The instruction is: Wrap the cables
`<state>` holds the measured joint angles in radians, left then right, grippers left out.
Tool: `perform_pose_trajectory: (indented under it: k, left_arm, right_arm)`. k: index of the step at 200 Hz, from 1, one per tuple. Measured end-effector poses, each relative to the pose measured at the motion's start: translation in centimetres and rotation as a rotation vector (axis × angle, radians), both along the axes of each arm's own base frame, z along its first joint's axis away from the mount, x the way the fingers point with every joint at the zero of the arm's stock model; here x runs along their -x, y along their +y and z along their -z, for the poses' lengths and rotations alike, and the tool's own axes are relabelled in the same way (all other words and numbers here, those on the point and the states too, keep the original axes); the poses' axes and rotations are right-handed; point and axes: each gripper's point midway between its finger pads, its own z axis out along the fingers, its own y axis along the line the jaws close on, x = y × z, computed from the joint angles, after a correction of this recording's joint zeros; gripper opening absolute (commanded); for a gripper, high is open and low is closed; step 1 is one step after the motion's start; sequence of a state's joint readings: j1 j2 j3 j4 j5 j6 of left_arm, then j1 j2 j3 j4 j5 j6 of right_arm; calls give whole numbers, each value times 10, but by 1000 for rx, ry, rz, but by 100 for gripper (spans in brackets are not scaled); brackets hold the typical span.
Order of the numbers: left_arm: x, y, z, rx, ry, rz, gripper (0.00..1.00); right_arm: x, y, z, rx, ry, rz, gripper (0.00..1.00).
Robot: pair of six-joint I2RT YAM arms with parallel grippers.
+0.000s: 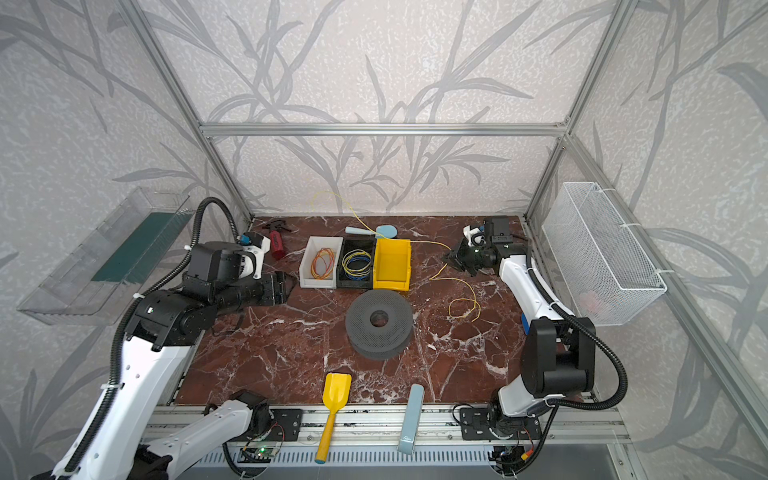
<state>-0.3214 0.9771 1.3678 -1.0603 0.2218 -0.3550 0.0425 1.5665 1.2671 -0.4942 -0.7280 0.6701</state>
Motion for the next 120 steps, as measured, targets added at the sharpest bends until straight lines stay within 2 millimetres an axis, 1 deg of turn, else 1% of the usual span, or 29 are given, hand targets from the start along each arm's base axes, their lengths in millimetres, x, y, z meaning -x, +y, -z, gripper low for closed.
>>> perform_pose_trajectory:
  k: [7,16,35,55,65,73,76,83,87,105,120]
  left_arm:
    - [4,-11,1,61,27,36,69]
    - [10,-21,0,108,53,70,69]
    - [18,-29,-4,162,82,103,69]
    - [20,-40,-14,242,85,127,70]
    - [16,-52,-20,313,71,140,71]
    - [11,-61,-21,367,67,146,71]
    - [10,-65,-20,384,64,153,70]
    - [6,-76,-18,429,64,162,64]
    - [4,-83,-18,455,62,169,63]
    - [-7,-116,-11,531,68,203,63]
    - [-16,-142,-10,561,53,226,65]
  right_arm:
    - [-3,0,-3,-4,-5,6,0]
    - [-7,0,-8,-7,-13,10,0]
    - [-13,2,-16,-10,-32,9,0]
    - [-17,11,-23,-14,-52,-5,0]
    - [-16,19,-25,-14,-58,-25,0]
    - [-14,26,-27,-15,-63,-42,0]
    - [-13,30,-29,-16,-65,-51,0]
    - [-11,36,-31,-17,-70,-68,0]
    - [-10,40,-32,-17,-74,-77,0]
    - [-4,56,-40,-21,-96,-124,0]
    - [5,69,-46,-36,-105,-164,0]
